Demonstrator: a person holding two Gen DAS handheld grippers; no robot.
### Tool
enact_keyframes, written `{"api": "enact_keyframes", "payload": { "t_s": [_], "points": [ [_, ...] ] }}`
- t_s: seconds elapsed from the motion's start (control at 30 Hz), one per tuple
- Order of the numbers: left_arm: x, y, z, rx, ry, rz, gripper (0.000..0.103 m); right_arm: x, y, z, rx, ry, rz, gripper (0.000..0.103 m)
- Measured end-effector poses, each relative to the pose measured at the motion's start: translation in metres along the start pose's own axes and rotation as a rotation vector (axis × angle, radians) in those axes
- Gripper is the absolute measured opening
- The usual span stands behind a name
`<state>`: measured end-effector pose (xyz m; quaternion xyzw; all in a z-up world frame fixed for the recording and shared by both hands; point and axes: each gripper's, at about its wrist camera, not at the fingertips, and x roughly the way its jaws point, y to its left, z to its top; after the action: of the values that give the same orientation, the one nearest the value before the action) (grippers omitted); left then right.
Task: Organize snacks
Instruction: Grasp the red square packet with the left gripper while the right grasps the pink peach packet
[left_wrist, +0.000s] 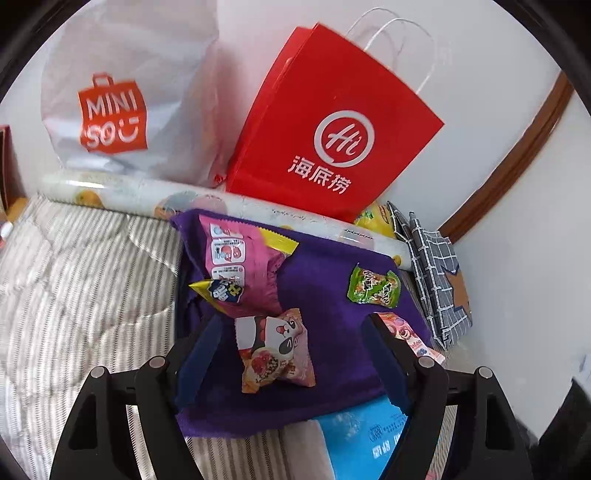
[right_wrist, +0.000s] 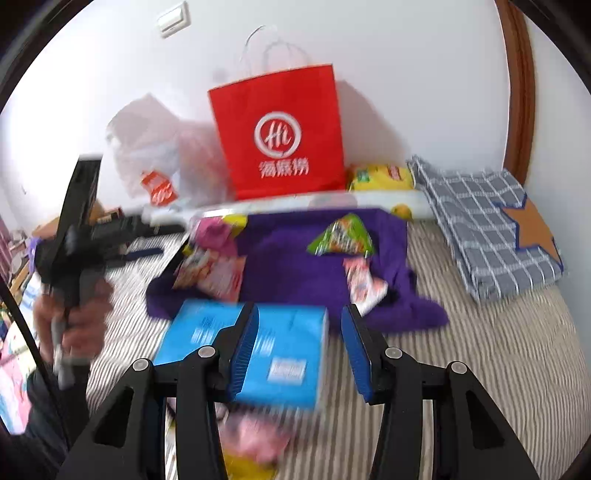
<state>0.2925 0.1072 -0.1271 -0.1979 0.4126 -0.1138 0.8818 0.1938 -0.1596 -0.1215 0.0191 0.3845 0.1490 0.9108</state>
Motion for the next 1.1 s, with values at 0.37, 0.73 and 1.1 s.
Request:
{"api": "enact_keyframes", "payload": {
  "t_s": [0.37,0.73,1.1],
  "points": [
    [-0.055,0.0,-0.039,0.04,0.032,0.014,0.078,0.028,0.018,-0.059,0.041,0.171,0.034,0.054],
    [-0.081,-0.004,-0.068,0.062,0.045,0.024,0.079,0.016,0.0,-0.082,0.114,0.191,0.055,0.054],
    [-0.096,-0.005,-0.087,0.085,0.065,0.081,0.079,0.049,0.012,-0.071,0.181,0.184,0.122,0.062]
  ]
}}
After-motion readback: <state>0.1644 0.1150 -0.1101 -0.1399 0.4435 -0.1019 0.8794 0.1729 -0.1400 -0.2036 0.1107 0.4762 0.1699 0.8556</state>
